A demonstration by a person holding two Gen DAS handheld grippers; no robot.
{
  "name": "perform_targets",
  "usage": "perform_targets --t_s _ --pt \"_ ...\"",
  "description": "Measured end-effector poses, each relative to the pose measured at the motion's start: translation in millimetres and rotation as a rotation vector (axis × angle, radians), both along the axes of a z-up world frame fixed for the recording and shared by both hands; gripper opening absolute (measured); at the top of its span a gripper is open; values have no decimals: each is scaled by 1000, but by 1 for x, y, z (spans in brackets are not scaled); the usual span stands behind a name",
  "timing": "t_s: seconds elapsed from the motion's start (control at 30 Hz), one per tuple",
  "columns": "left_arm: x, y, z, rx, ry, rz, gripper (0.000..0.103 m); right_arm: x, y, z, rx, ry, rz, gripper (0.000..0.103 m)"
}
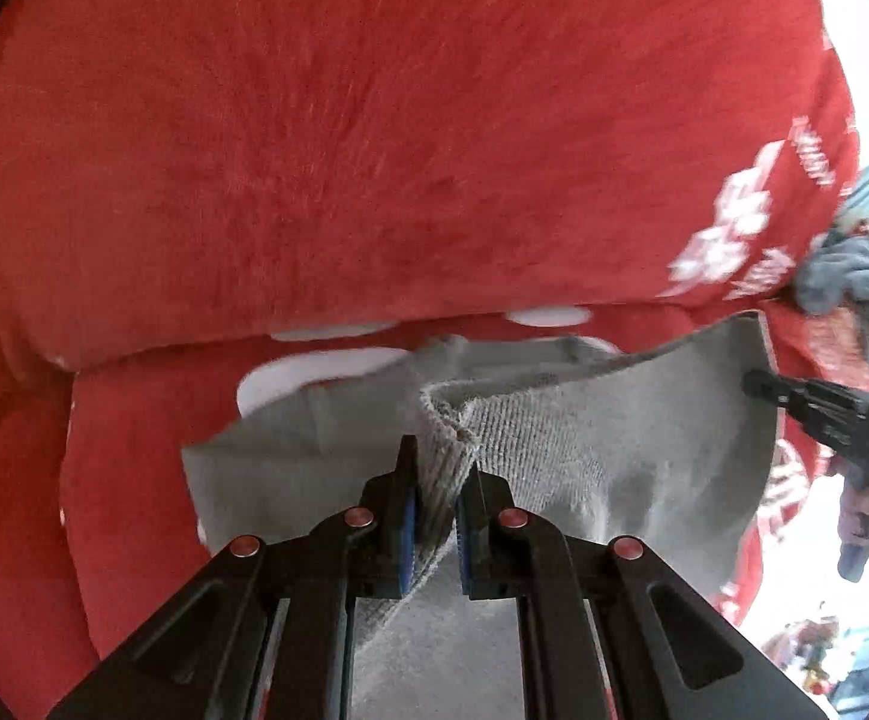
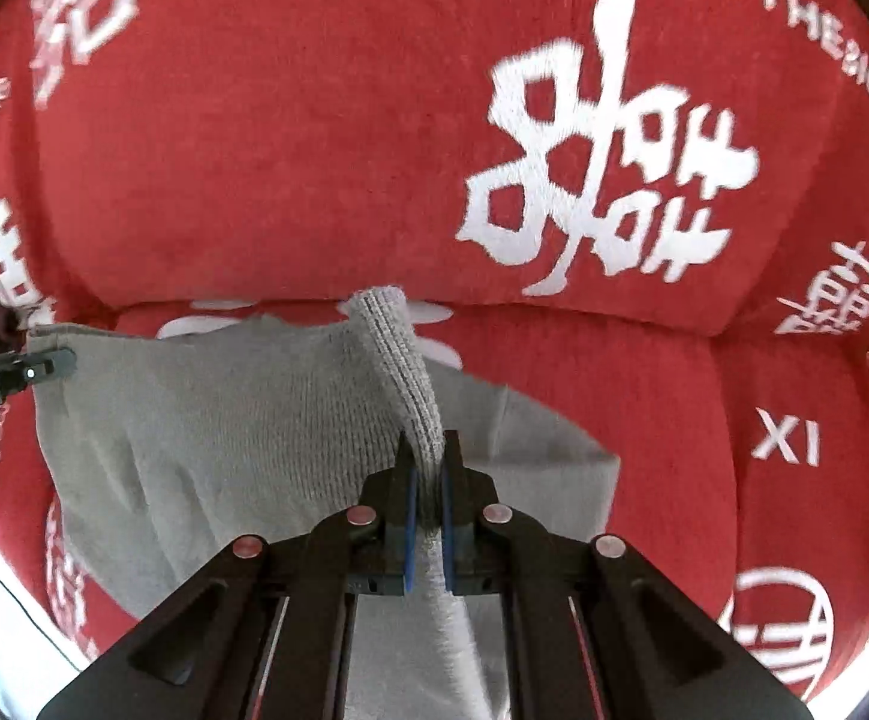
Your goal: Fold small clothes
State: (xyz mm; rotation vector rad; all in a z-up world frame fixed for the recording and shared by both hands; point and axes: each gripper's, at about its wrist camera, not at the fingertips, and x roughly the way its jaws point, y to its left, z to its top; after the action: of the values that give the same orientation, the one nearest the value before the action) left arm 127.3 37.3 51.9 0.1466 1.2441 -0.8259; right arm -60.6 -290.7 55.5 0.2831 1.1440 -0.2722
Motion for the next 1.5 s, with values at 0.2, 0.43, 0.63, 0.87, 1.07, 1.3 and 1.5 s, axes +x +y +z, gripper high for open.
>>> perform_targets --t_s 0.2,0.43,0.63,0.87,1.07,1.3,1.5 --pt "14 -25 -64 150 -11 35 12 33 -24 -75 45 95 -47 6" --pt "31 -8 -75 312 -113 186 80 29 -34 -105 91 112 -127 6" --pt "36 24 -62 342 -82 240 80 24 -44 -100 63 147 -184 23" --pt "33 48 -61 310 16 280 80 4 -56 -93 67 168 -263 31" --pt "19 34 -51 260 -12 286 80 -22 -38 -59 90 53 -297 29" --pt "3 10 -39 91 65 191 79 -25 -12 -66 228 43 -262 10" --pt "3 13 -82 131 129 209 71 -40 -39 -98 301 71 -388 3"
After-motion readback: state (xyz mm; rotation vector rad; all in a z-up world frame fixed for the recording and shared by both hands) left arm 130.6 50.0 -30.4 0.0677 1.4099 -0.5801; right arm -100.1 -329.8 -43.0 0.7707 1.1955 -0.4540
